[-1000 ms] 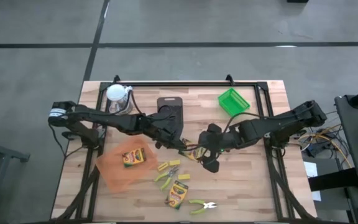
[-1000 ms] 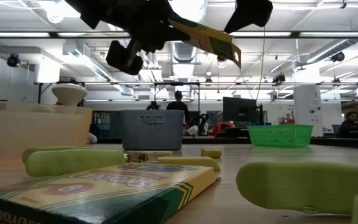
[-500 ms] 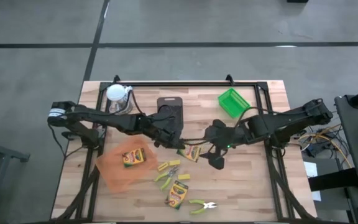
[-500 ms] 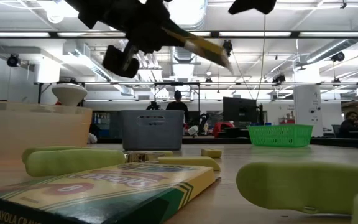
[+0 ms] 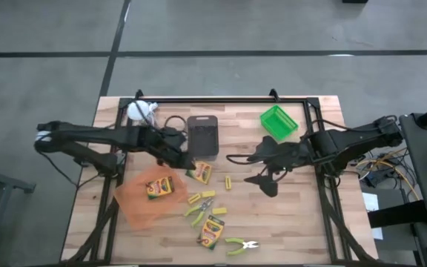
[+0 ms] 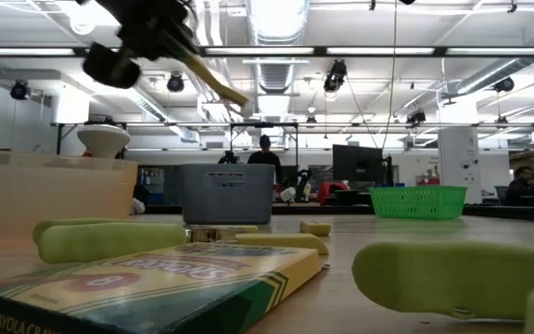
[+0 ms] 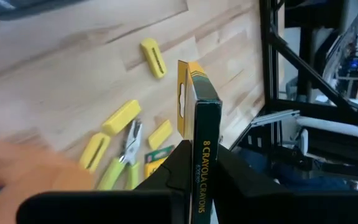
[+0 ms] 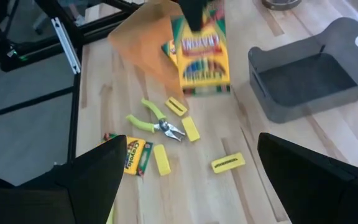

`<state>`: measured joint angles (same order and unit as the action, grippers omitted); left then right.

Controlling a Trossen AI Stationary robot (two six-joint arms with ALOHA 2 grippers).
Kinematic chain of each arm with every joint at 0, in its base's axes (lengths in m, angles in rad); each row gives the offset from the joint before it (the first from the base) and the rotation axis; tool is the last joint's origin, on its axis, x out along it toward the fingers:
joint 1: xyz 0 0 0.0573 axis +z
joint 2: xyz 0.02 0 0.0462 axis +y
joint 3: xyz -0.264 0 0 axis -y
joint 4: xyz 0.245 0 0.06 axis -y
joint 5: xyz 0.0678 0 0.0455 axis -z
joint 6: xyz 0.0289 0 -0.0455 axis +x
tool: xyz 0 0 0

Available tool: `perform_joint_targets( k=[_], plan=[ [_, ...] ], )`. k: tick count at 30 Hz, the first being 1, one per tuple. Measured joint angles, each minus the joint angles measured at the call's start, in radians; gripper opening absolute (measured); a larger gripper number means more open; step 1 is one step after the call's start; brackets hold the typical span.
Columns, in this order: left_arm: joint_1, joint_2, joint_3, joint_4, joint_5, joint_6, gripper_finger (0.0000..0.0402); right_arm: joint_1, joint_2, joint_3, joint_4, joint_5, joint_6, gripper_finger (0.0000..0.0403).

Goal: Pick & Place School Supplies
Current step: Put the pack of crayons into the orange bin

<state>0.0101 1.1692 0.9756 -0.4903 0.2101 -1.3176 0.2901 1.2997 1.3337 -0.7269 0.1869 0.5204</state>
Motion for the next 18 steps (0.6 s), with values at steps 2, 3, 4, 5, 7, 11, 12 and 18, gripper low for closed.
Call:
perform_joint_targets(
  k=[2,3,4,5,7,11,12,18],
  plan=[
    [0.0,-0.057,0.0,-0.057,-0.013,0.0,0.0037,0.0,-0.001,-0.004,0.0,0.0,-0.003,0.0354],
    [0.0,-0.083,0.0,-0.087,-0.024,0.0,0.0037,0.0,-0.001,-0.008,0.0,0.0,-0.004,0.0354],
    [0.0,-0.109,0.0,-0.115,-0.039,-0.001,0.0037,0.0,0.0,-0.01,-0.003,0.0,-0.004,0.0354],
    [0.0,-0.135,0.0,-0.143,-0.048,-0.001,0.0037,0.0,0.004,-0.01,-0.002,0.0,-0.004,0.0354],
    [-0.001,-0.183,0.0,-0.206,-0.072,-0.001,0.0037,0.0,0.008,-0.015,-0.001,0.0,-0.004,0.0354],
    [-0.001,-0.262,0.0,-0.365,-0.105,-0.002,0.0037,0.0,0.028,-0.018,-0.001,0.0,-0.006,0.0354],
    [-0.001,-0.277,0.0,-0.406,-0.107,-0.003,0.0037,0.0,0.033,-0.019,-0.002,0.0,-0.008,0.0354],
    [-0.006,-0.326,-0.009,-0.536,-0.09,-0.057,0.0037,0.0,0.059,-0.024,-0.001,0.0,-0.008,0.0354]
  ],
)
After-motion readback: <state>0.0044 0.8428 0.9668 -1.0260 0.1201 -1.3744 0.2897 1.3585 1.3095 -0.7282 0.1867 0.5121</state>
